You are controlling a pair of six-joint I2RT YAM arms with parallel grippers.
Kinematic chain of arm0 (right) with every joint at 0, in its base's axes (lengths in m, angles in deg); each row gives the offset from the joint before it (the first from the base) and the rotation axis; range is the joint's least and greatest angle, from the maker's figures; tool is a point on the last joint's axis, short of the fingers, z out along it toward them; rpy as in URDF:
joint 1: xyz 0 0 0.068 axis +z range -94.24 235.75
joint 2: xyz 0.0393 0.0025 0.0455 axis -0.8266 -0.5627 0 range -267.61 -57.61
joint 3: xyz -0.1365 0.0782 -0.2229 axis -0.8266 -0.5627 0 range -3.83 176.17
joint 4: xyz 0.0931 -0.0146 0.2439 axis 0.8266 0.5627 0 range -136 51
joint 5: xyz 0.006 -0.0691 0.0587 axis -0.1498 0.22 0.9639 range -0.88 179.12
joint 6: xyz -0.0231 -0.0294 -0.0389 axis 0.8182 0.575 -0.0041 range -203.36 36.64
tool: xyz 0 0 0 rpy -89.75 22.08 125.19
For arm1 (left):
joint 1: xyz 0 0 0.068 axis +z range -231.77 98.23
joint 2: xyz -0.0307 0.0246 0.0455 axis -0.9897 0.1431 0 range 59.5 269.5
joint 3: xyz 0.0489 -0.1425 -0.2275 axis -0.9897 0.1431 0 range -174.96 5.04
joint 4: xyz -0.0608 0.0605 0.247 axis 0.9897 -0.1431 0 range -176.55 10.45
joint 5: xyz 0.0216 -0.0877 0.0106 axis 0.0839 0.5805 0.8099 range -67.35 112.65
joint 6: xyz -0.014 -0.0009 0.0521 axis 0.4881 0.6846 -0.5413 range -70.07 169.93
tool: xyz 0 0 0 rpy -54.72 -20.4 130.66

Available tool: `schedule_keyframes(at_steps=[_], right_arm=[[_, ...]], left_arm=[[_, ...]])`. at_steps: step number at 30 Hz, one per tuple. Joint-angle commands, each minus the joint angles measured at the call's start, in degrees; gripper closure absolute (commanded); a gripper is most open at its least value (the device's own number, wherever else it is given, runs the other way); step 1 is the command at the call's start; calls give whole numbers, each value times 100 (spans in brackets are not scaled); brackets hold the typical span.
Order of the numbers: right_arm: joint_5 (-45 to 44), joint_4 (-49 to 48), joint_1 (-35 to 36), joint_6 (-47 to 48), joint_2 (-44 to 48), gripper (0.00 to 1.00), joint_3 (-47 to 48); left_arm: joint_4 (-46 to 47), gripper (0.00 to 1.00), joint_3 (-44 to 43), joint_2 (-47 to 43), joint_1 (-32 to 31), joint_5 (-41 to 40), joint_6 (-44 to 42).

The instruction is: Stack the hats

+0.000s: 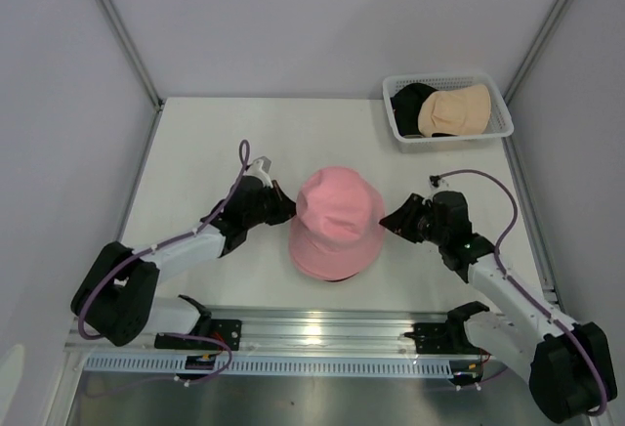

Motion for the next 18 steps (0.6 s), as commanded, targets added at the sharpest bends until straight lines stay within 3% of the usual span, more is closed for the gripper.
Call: schedule_keyframes(at_steps=[1, 4, 6, 10, 15, 18], right_arm=[[-40, 728, -346, 152, 323, 60, 440], [22, 1596, -925, 626, 271, 49, 1318], [57, 2012, -1313, 1072, 53, 45, 2193], [215, 2497, -2314, 1610, -631, 25, 3618], [-452, 2137, -2378, 2077, -1634, 7, 4939], [-1058, 2032, -2387, 2516, -2627, 4, 5836]], left_arm=[[-500, 99, 100, -228, 11, -316, -349], [-1081, 80, -128, -553, 20, -430, -525], [-1483, 62, -233, -948, 46, -588, -674], [-2177, 29, -698, -1520, 519, -572, -842], [-3181, 10, -1148, -1960, 1144, -658, -1132], [-3612, 0, -1446, -2258, 1426, -878, -1255]])
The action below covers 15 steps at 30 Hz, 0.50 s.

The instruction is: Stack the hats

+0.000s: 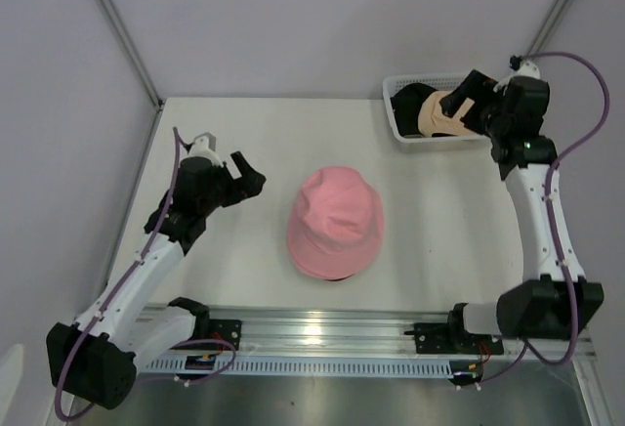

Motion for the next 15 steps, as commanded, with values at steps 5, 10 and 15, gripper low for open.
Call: schedule_keyframes(at_steps=[5, 10, 15], right_arm=[[-1480, 112, -40, 1376, -3017, 4, 2620], [-1622, 1149, -40, 1852, -5297, 5, 5198], [-1561, 767, 13, 1984, -6618, 5, 6337]], left_arm=[[-871, 1, -652, -518, 315, -247, -552], [-888, 0, -951, -317, 376, -379, -719], [-862, 0, -1083, 17, 481, -344, -746]])
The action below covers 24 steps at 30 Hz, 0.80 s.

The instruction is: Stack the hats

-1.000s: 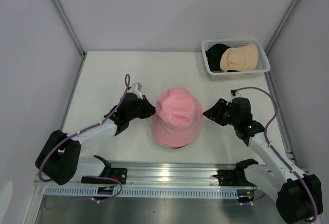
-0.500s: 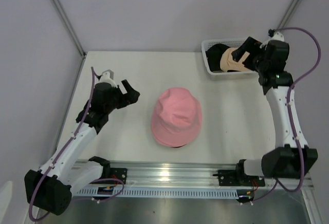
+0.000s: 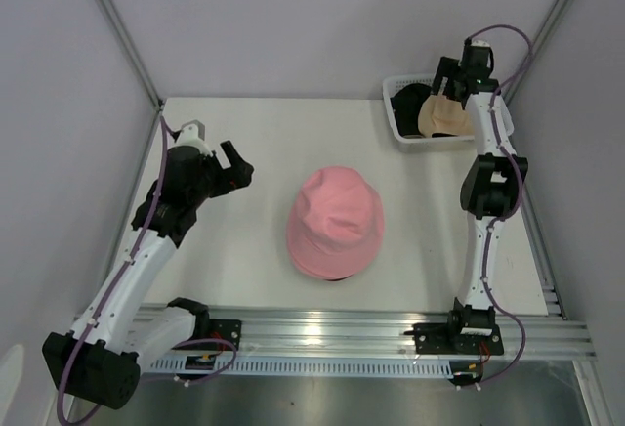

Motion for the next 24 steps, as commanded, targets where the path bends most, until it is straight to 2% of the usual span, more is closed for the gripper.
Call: schedule_keyframes(at_steps=[1, 6, 11, 12, 15, 24], right_arm=[[-90, -208, 69, 392, -352, 5, 237], [-71, -851, 245, 875, -722, 13, 85], [-607, -1027, 474, 1587, -1064, 22, 60], [-677, -1045, 465, 1580, -1100, 29, 59], [-923, -1010, 387, 1387, -1197, 40, 42], [-1029, -1045, 360, 1281, -1030, 59, -318]], left_arm=[[-36, 0, -288, 208, 180, -64, -167], [-27, 1, -341, 436, 294, -20, -175], [43, 0, -367, 734, 374, 42, -149], [43, 0, -376, 788, 374, 68, -132], [8, 0, -420, 946, 400, 121, -122], [105, 0, -411, 1104, 444, 174, -44]])
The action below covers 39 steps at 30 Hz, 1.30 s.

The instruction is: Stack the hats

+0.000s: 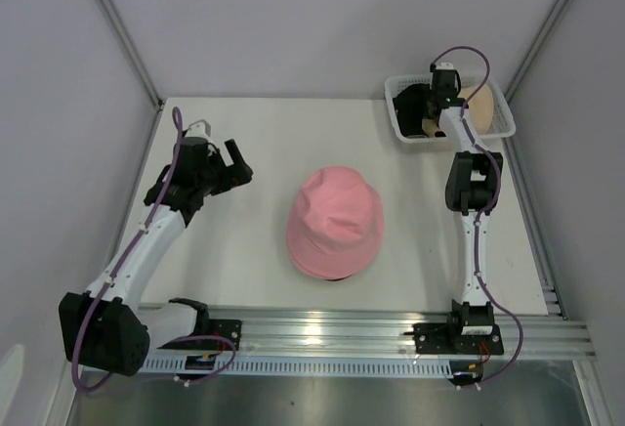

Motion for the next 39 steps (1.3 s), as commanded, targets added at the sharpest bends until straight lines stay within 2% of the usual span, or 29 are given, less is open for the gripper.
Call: schedule_keyframes(at_steps=[1, 2, 3, 5, 10, 14, 17, 20, 23, 28, 32, 34, 39], right_arm=[[-317, -195, -53, 48, 131, 63, -150], [-334, -169, -53, 48, 139, 67, -142], [-326, -134, -97, 48, 148, 80, -124], [-300, -20, -220, 22, 262, 99, -89], [245, 68, -220, -39, 920, 100, -177], [885, 191, -246, -381, 1894, 100, -203], [1973, 183, -255, -828, 2614, 100, -369], [2651, 43, -168, -1137, 3179, 100, -651], [3319, -307, 113, -1734, 3978, 100, -1291], [4033, -1249, 605, -2718, 5348, 100, -2600], [4742, -1811, 992, -3483, 5948, 100, -2840], [5043, -2144, 1159, -3887, 6228, 100, -3032], [5747, -2796, 1852, -4363, 6687, 100, -3612]], left_arm=[[190, 1, -223, 36, 79, 86, 11], [190, 0, -223, 44, 79, 234, 20], [190, 1, -223, 53, 79, 236, 29], [164, 1, -249, 27, 79, 244, 29], [199, 0, -302, -113, 79, 297, 20], [173, 0, -407, -289, 79, 420, 11], [286, 0, -504, -508, 79, 770, -94], [366, 0, -723, -667, 70, 1368, -243], [357, 0, -1145, -720, 26, 1903, -349], [506, 1, -1839, -790, -360, 2283, -420], [498, 0, -2270, -624, -422, 2310, 115], [602, 0, -2253, -571, -422, 2239, 660], [1411, 0, -1534, -755, -431, 2415, 2029]])
